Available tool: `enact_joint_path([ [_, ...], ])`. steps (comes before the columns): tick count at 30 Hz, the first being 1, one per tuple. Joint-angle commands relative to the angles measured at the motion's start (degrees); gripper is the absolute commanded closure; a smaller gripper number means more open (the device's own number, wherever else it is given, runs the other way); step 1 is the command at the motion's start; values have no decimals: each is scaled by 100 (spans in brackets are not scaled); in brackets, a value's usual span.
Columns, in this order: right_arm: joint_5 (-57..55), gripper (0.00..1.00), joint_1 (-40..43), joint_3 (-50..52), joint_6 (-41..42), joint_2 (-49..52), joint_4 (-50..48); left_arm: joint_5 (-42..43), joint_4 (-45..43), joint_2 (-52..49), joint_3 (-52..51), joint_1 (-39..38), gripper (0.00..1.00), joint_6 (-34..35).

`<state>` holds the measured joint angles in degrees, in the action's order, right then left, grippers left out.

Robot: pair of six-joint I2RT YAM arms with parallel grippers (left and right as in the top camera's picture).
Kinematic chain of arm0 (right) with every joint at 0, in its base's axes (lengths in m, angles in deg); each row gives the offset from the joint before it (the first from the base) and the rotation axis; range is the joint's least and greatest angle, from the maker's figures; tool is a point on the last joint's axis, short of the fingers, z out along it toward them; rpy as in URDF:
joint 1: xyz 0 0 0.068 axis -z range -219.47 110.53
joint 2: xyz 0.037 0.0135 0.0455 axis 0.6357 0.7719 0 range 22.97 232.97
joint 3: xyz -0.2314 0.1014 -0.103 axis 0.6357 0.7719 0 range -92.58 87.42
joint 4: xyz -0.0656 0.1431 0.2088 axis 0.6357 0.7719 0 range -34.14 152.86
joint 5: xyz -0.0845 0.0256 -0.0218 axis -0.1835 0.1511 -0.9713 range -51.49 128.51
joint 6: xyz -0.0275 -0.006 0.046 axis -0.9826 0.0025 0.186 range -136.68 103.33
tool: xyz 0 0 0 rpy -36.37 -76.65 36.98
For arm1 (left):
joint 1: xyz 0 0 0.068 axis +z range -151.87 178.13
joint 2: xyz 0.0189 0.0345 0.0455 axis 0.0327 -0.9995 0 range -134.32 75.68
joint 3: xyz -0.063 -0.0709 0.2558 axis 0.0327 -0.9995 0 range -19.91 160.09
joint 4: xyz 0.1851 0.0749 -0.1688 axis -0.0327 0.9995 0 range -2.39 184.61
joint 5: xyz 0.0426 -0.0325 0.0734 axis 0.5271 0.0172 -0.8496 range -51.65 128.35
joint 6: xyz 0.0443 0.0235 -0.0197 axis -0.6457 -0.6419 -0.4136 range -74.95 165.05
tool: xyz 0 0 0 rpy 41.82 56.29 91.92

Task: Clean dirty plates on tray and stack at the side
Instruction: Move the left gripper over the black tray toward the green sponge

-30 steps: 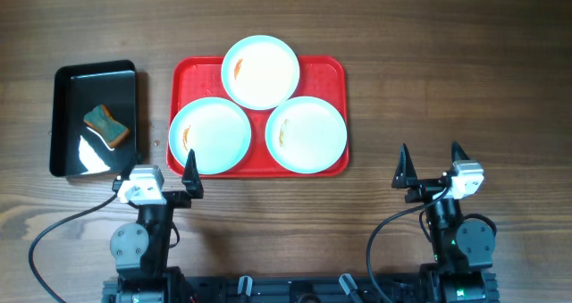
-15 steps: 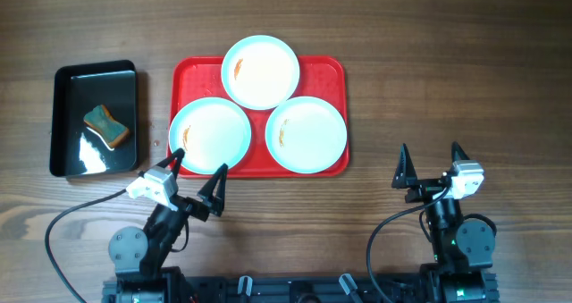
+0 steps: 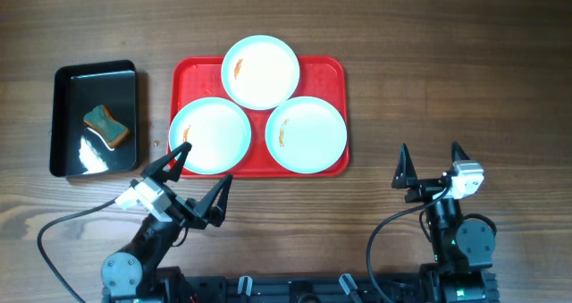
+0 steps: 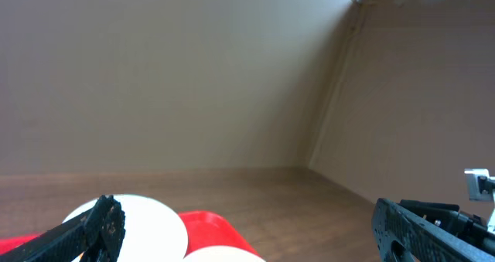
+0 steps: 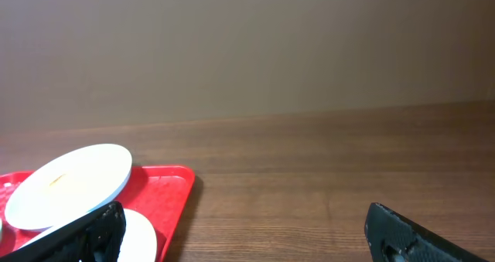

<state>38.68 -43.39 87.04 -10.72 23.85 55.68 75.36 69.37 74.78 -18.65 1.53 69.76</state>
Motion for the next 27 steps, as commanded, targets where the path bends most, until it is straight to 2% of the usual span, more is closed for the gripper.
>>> enact_joint_path([
  [1,46,0,24,9,46,-31,-11,-232,610,-284,640,26,0,-389],
  [3,46,0,24,9,44,-31,-11,-1016,1617,-688,1220,26,0,-710],
  [6,46,0,24,9,44,-31,-11,-1888,2594,-1462,2033,26,0,-1250],
  [11,46,0,24,9,44,-31,-11,-3287,4118,-3440,3825,26,0,-1506],
  [15,46,0,24,9,44,-31,-11,-3228,5549,-5344,5506,26,0,-1829],
  [19,46,0,24,9,44,-31,-11,-1875,6279,-6636,6561,26,0,-1829],
  [21,46,0,24,9,44,-31,-11,-1464,6253,-7038,6747,26,0,-1829],
  [23,46,0,24,9,46,-31,-11,-1508,6030,-7309,6815,39,0,-1696],
  [25,46,0,24,9,44,-31,-11,-2037,6011,-7536,6972,149,0,-984],
  [26,46,0,24,9,44,-31,-11,-2575,6231,-7748,7202,304,0,-444],
  [27,46,0,24,9,44,-31,-11,-2787,6417,-7888,7375,411,0,-339],
])
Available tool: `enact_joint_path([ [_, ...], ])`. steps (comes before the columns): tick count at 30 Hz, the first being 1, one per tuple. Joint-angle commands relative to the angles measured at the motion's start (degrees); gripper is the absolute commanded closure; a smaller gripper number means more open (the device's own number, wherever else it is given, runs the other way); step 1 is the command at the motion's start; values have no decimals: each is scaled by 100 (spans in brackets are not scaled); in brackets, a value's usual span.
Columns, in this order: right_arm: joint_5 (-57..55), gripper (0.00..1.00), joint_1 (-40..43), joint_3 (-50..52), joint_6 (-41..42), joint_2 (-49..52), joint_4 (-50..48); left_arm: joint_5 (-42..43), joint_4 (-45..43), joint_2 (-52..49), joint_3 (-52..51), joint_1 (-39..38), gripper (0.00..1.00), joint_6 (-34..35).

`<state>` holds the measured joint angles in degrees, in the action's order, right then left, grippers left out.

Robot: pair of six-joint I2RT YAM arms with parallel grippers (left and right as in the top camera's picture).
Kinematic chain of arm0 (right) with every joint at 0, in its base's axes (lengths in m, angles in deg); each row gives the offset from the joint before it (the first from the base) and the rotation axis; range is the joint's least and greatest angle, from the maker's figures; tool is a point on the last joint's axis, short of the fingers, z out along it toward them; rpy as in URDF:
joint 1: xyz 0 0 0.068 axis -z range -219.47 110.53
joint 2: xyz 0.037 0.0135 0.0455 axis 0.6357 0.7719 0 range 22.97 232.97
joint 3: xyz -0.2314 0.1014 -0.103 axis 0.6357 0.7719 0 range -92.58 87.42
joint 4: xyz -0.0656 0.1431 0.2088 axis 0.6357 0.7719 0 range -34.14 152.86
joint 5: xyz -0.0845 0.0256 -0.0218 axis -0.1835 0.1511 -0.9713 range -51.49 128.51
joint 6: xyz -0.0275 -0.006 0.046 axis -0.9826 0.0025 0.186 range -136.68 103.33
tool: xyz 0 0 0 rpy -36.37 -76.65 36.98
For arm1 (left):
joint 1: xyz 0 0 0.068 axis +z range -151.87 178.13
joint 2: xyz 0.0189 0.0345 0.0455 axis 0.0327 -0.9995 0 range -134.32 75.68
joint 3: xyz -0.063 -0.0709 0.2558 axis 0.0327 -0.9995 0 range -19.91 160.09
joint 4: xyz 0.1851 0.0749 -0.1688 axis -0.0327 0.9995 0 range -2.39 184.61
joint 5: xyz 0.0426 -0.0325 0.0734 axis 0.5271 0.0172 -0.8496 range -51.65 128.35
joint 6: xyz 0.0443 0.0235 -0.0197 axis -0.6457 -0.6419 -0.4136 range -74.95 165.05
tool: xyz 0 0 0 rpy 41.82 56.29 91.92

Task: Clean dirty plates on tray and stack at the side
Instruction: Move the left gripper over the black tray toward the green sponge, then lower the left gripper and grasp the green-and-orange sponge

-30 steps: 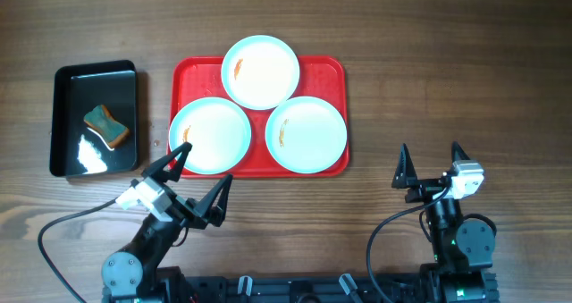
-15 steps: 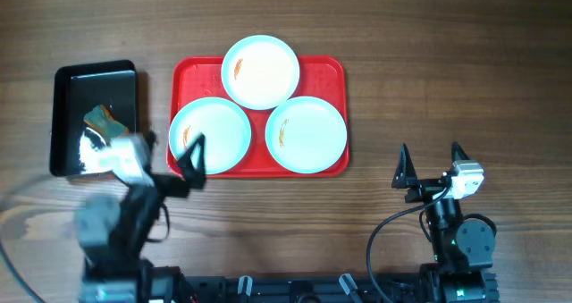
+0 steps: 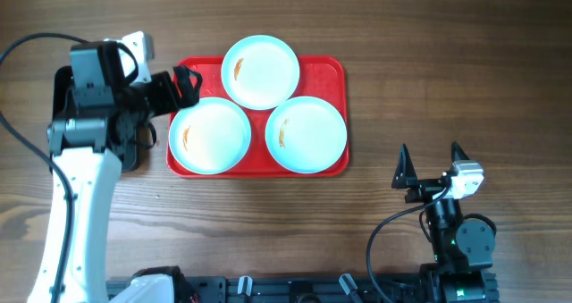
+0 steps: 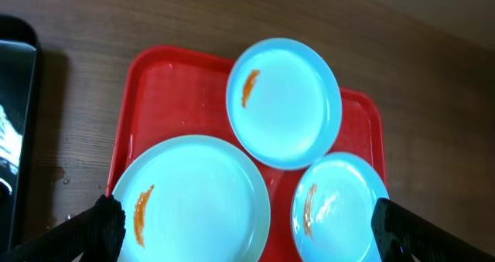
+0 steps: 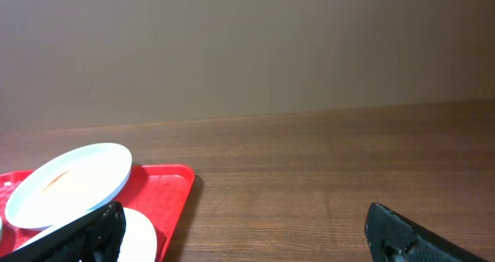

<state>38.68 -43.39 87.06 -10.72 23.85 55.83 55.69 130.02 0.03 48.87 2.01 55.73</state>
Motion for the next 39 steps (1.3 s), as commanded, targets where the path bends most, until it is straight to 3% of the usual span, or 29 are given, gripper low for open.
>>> enact_joint_path([
  [1,46,0,24,7,46,-31,-26,-1003,546,-570,811,472,0,1115],
  [5,46,0,24,7,46,-31,-26,-1934,1384,-1362,1593,955,0,1475],
  [8,46,0,24,7,46,-31,-26,-2551,1504,-1873,1711,1309,0,1869],
  [14,46,0,24,7,46,-28,-26,-2162,1119,-2682,1711,1722,0,2017],
  [25,46,0,24,7,46,-28,-26,-2282,1141,-3578,1659,1812,1,1958],
  [27,46,0,24,7,44,-28,-26,-2282,1141,-3755,1659,1810,7,1958],
  [28,46,0,24,7,44,-28,-26,-2280,1141,-3851,1659,1812,16,1958],
  [29,46,0,24,7,46,-28,-26,-2280,1141,-3932,1659,1812,19,1956],
  [39,46,0,24,7,44,-28,-26,-2299,1117,-4540,1659,1816,24,1805],
])
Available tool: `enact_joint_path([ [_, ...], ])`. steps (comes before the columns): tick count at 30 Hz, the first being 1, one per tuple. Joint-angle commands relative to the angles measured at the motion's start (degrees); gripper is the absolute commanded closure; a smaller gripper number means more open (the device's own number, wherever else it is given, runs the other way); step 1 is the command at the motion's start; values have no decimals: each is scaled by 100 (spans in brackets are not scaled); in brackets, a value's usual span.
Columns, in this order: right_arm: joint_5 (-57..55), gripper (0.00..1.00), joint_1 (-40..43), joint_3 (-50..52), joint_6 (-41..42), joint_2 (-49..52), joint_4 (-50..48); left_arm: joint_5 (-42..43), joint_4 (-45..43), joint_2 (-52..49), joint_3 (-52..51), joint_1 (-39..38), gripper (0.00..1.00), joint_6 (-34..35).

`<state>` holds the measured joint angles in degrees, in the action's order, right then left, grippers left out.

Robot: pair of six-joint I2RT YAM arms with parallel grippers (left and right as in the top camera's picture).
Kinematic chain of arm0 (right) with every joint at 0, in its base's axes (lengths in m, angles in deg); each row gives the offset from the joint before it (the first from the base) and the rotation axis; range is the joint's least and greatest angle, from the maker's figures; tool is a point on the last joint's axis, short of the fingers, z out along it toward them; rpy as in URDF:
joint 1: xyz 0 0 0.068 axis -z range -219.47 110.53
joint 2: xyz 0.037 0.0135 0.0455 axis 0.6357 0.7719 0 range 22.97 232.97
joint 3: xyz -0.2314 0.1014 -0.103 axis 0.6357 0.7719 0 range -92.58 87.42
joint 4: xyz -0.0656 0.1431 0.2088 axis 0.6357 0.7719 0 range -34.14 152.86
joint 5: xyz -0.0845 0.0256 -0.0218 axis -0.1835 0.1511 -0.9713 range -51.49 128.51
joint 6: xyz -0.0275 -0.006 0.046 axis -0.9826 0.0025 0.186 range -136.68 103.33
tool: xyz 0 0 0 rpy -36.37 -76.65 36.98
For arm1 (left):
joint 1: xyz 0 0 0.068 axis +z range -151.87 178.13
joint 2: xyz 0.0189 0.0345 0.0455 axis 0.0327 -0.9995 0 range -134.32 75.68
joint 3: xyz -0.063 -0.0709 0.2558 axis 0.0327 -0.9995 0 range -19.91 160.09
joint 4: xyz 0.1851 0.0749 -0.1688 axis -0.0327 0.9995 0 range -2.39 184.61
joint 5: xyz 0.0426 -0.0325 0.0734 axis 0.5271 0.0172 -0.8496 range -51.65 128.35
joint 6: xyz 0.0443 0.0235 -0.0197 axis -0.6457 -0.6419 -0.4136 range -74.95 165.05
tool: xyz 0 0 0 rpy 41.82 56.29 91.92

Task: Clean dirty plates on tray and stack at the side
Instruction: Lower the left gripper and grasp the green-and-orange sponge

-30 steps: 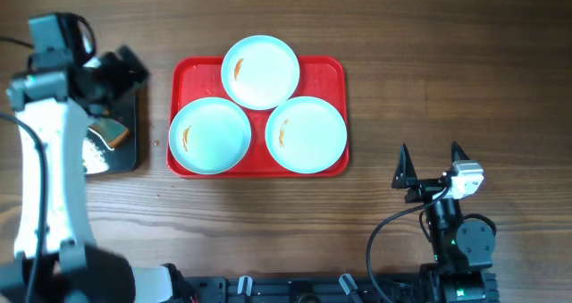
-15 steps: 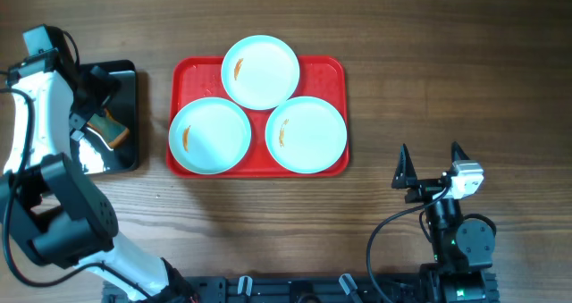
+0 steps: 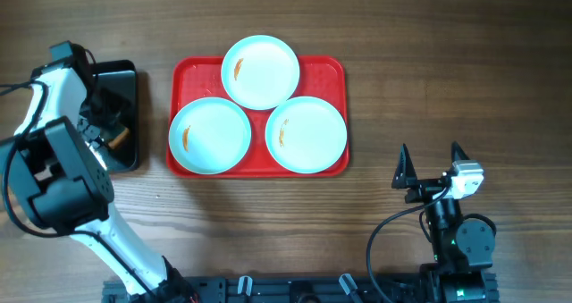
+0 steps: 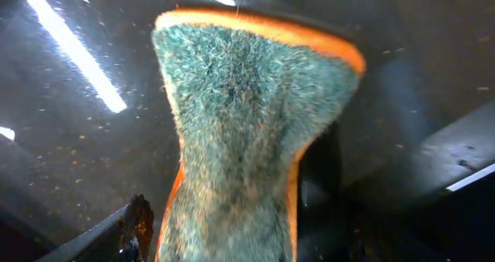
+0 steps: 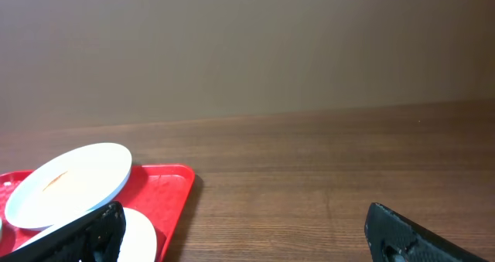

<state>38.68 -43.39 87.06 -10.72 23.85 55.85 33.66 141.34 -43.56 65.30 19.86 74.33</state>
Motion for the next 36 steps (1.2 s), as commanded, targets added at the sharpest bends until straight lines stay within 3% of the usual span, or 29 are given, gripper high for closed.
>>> enact_joint_path([
  [1,46,0,24,7,44,-28,-28,-96,-15,-216,15,31,24,-57],
  [4,46,0,24,7,44,-28,-28,-96,-13,-271,13,31,29,-57],
  [6,46,0,24,7,44,-28,-28,-96,-15,-271,13,31,43,-57],
  [8,46,0,24,7,46,-28,-28,-96,-15,-271,13,31,63,-57],
  [9,46,0,24,7,44,-28,-28,-98,-17,-271,13,31,79,-57],
  [11,46,0,24,7,44,-28,-28,-98,-35,-271,13,31,96,-55],
  [18,46,0,24,7,42,-28,-28,-98,-170,-271,13,31,96,-55],
  [19,46,0,24,7,44,-28,-28,-122,-210,-271,13,31,78,-52],
  [20,46,0,24,7,44,-28,-28,-151,-264,-271,13,31,44,-55],
  [21,46,0,24,7,44,-28,-28,-216,-334,-271,13,31,19,-52],
  [22,46,1,24,7,44,-28,-28,-273,-376,-271,13,31,0,-52],
  [29,46,0,24,7,44,-28,-28,-590,-708,-271,13,31,0,-52],
  [30,46,0,24,7,42,-28,-28,-590,-710,-271,13,31,6,-52],
  [31,46,1,24,7,46,-28,-28,-588,-710,-271,13,31,24,-52],
  [32,46,0,24,7,44,-28,-28,-588,-706,-271,13,31,52,-52],
  [34,46,0,24,7,46,-28,-28,-588,-706,-271,13,31,88,-50],
  [35,46,0,24,7,46,-28,-28,-588,-706,-271,13,31,96,-50],
  [36,46,0,24,7,42,-31,-28,-590,-710,-271,13,31,96,-50],
])
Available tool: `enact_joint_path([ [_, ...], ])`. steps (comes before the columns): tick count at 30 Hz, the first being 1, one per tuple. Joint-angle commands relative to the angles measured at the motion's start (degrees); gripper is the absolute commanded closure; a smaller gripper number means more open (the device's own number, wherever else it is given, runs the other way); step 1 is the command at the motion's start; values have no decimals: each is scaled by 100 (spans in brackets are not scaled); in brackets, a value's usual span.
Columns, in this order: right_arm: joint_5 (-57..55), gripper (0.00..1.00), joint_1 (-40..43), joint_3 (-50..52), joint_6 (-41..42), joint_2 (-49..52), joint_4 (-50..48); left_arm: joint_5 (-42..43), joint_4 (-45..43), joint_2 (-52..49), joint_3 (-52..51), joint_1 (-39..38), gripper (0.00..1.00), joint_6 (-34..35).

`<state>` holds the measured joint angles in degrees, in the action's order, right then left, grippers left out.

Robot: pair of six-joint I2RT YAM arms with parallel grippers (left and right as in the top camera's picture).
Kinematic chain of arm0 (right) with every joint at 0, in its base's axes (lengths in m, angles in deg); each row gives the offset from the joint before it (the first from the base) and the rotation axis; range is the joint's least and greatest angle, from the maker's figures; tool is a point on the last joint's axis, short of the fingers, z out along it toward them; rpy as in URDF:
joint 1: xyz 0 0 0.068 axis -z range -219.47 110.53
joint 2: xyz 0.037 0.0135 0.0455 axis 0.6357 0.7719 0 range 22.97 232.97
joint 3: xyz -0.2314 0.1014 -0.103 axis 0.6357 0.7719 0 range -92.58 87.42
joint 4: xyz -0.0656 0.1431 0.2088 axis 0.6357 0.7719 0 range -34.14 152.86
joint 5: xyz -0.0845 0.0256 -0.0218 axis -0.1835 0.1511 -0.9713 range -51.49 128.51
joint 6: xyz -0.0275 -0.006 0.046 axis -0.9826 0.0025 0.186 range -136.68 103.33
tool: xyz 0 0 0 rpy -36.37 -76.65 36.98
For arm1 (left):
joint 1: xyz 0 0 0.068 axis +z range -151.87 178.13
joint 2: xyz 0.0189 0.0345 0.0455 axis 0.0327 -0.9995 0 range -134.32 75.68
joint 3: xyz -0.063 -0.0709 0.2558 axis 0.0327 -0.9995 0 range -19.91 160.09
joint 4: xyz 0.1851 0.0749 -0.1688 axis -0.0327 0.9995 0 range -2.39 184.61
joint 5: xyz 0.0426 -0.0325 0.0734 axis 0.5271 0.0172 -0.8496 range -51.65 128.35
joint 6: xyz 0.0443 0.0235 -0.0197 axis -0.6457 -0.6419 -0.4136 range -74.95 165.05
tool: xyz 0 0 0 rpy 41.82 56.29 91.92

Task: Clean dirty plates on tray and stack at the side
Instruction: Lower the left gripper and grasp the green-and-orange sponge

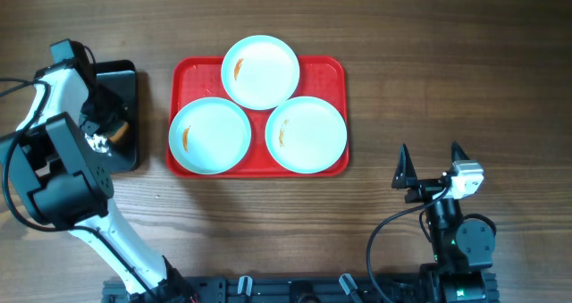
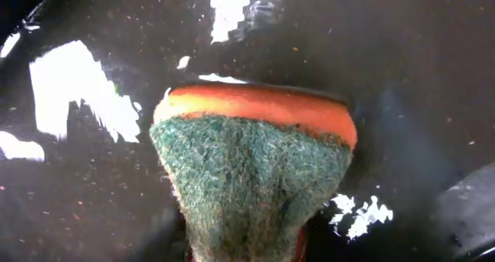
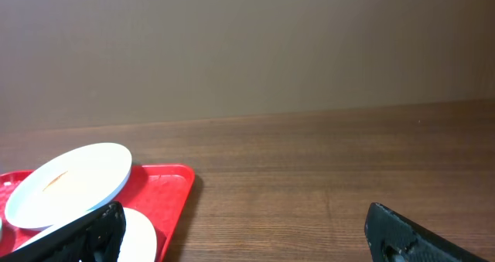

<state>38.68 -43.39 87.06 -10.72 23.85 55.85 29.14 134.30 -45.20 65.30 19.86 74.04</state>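
Observation:
Three pale blue plates lie on the red tray: one at the back, one front left, one front right. Each carries an orange smear. My left gripper is down in the black tray at the far left. In the left wrist view the green and orange sponge fills the frame, pinched narrow at its lower end between the jaws. My right gripper rests open at the front right, with nothing between its fingers.
The black tray's wet floor shines with reflections around the sponge. Bare wooden table lies to the right of the red tray and along the front. The left arm's white link and its cable run along the left edge.
The left gripper, which was open around the sponge in the black tray, is now closed on it, and the sponge sits lower in the wrist view. The right arm has not moved.
Both arms rested open at the table's front edge. Then the left arm was raised over the red tray's left side, looking down on the plates. Then it was down in the black tray, open around the sponge, and now it grips it.

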Motion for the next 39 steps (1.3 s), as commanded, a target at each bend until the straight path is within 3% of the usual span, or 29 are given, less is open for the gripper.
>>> enact_joint_path([
  [1,46,0,24,7,42,-28,-28,-138,-11,-107,13,31,96,-22],
  [6,46,0,24,7,46,-28,-28,-138,-59,-107,13,31,96,-22],
  [7,46,0,24,7,44,-28,-28,-136,-72,-107,13,31,87,-22],
  [8,46,0,24,7,44,-28,-28,-136,-92,-107,13,31,57,-22],
  [9,46,0,24,7,44,-28,-28,-138,-116,-107,13,31,8,-24],
  [10,46,0,24,7,44,-28,-28,-140,-157,-107,13,31,0,-26],
  [17,46,0,24,7,46,-28,-28,-184,-546,-107,13,31,0,-24],
  [20,46,0,24,7,44,-28,-28,-358,-682,-107,13,31,1,-24],
  [21,46,0,24,7,44,-28,-28,-446,-715,-107,13,31,6,-24],
  [22,46,0,24,7,42,-28,-28,-529,-737,-107,13,31,15,-26],
  [26,46,0,24,7,44,-28,-28,-651,-776,-107,13,31,67,-24],
  [28,46,0,24,7,44,-28,-28,-651,-776,-107,13,31,89,-24],
  [29,46,1,24,7,42,-28,-28,-651,-776,-107,13,31,96,-24],
  [35,46,0,24,7,44,-28,-28,-651,-737,-107,13,31,96,-24],
  [36,46,0,24,7,46,-28,-28,-651,-693,-107,13,31,87,-24],
  [37,46,0,24,7,46,-31,-28,-651,-658,-107,13,31,63,-24],
  [38,46,0,24,7,44,-28,-28,-651,-592,-107,13,31,9,-24],
  [39,46,0,24,7,44,-28,-28,-649,-560,-107,13,31,0,-24],
])
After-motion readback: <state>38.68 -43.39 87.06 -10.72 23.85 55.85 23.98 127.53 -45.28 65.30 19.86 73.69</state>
